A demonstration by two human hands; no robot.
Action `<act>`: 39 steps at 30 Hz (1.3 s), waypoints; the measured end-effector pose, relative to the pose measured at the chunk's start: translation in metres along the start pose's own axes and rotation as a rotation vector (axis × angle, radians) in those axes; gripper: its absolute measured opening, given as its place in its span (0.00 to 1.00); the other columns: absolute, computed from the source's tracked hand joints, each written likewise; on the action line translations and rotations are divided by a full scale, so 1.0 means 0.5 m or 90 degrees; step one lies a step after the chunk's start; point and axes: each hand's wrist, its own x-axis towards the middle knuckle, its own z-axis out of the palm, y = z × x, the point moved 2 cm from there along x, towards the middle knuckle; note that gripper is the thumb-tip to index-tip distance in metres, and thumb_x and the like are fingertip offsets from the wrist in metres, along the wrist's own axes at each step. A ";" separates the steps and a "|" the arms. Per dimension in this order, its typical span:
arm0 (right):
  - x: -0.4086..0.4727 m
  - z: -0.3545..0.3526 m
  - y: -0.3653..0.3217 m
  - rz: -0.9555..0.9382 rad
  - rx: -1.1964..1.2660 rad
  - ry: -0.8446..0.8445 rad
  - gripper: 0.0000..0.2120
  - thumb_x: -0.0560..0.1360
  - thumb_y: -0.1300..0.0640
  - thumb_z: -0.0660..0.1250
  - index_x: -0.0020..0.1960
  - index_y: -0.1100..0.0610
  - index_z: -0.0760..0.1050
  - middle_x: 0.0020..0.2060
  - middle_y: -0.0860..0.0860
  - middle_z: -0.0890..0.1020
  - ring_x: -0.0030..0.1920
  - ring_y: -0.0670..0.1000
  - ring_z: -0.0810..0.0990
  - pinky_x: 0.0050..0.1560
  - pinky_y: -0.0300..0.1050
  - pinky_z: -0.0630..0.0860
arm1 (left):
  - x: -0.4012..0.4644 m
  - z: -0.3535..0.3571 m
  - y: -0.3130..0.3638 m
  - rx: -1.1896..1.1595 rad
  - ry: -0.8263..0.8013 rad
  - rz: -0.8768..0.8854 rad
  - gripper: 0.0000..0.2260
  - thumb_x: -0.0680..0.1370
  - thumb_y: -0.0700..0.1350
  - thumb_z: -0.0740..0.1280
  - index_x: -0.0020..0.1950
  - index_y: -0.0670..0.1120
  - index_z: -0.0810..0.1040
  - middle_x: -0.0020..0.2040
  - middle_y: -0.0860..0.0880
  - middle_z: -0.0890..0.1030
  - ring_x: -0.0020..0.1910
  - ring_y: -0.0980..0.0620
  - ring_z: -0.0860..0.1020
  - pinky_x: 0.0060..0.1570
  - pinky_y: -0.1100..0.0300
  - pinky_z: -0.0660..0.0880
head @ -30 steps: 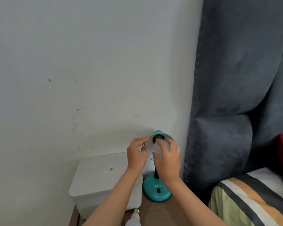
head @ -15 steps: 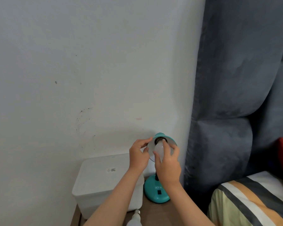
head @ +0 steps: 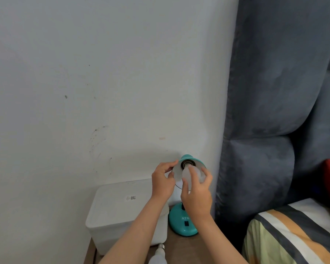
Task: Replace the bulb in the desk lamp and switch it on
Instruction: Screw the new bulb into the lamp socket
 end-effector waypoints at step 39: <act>-0.013 0.010 -0.003 0.093 0.174 0.045 0.23 0.71 0.60 0.71 0.64 0.54 0.70 0.55 0.55 0.70 0.42 0.49 0.79 0.40 0.27 0.71 | -0.004 0.000 0.002 0.002 0.005 0.002 0.19 0.74 0.29 0.61 0.56 0.49 0.80 0.49 0.55 0.78 0.49 0.60 0.77 0.48 0.81 0.69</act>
